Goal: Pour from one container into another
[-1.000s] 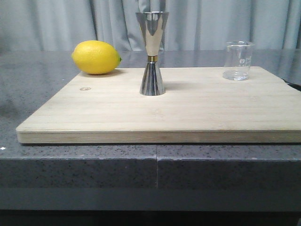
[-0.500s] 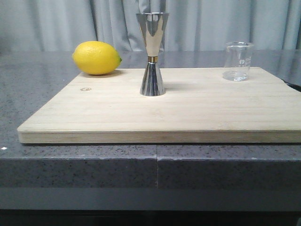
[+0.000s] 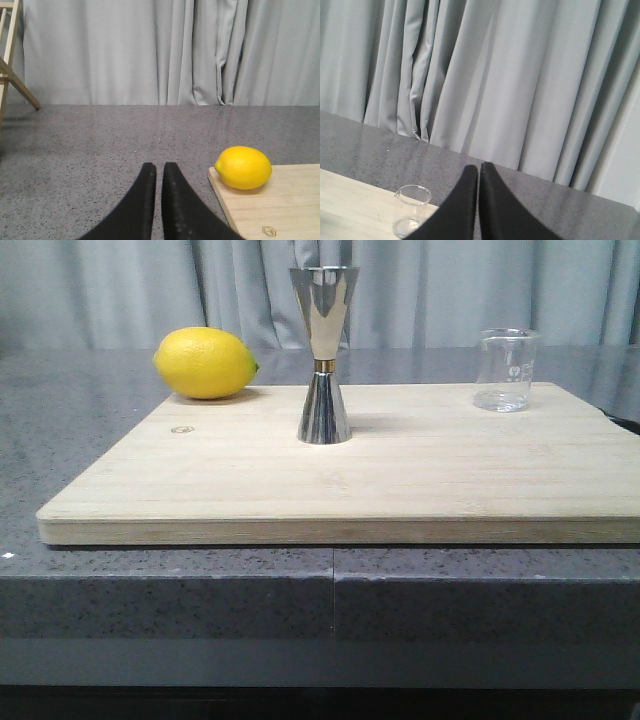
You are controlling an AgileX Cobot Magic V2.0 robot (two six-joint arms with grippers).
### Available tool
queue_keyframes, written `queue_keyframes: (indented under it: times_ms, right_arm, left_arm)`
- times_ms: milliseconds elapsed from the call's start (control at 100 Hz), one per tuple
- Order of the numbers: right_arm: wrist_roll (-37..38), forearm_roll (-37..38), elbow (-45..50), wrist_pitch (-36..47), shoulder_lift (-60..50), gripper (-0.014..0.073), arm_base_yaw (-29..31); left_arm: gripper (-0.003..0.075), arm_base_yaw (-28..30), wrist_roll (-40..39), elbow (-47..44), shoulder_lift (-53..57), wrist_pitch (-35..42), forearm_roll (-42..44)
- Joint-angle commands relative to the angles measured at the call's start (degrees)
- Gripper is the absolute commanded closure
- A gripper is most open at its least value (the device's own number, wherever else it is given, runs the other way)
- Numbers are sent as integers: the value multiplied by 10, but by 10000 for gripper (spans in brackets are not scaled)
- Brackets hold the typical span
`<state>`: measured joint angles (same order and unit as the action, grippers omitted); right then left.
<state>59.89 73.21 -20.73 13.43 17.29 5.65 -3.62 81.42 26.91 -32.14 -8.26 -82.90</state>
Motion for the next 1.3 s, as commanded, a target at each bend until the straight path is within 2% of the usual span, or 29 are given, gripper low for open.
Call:
queue_keyframes:
  times_ms: [0,180,380,570,720,1290]
  right_arm:
    - [-1,17,-13,14,-4,656,3]
    - [-1,19,18,14,-5,656,3]
    - [0,19,71,26,-5,656,3]
    - [0,18,77,44,-5,656,3]
    - [0,18,77,66,-5,656,3]
    - [0,18,77,68,-5,656,3]
  left_arm:
    - [741,-4,-1,14,2,1,-13]
    - [741,-4,-1,-1,7,-4,-12]
    - [741,-4,-1,-78,46,21,-16]
    - [741,-4,-1,-136,78,35,-76]
    - [741,-4,-1,-142,78,33,-76]
    - [741,-4,-1,-142,78,30,-76]
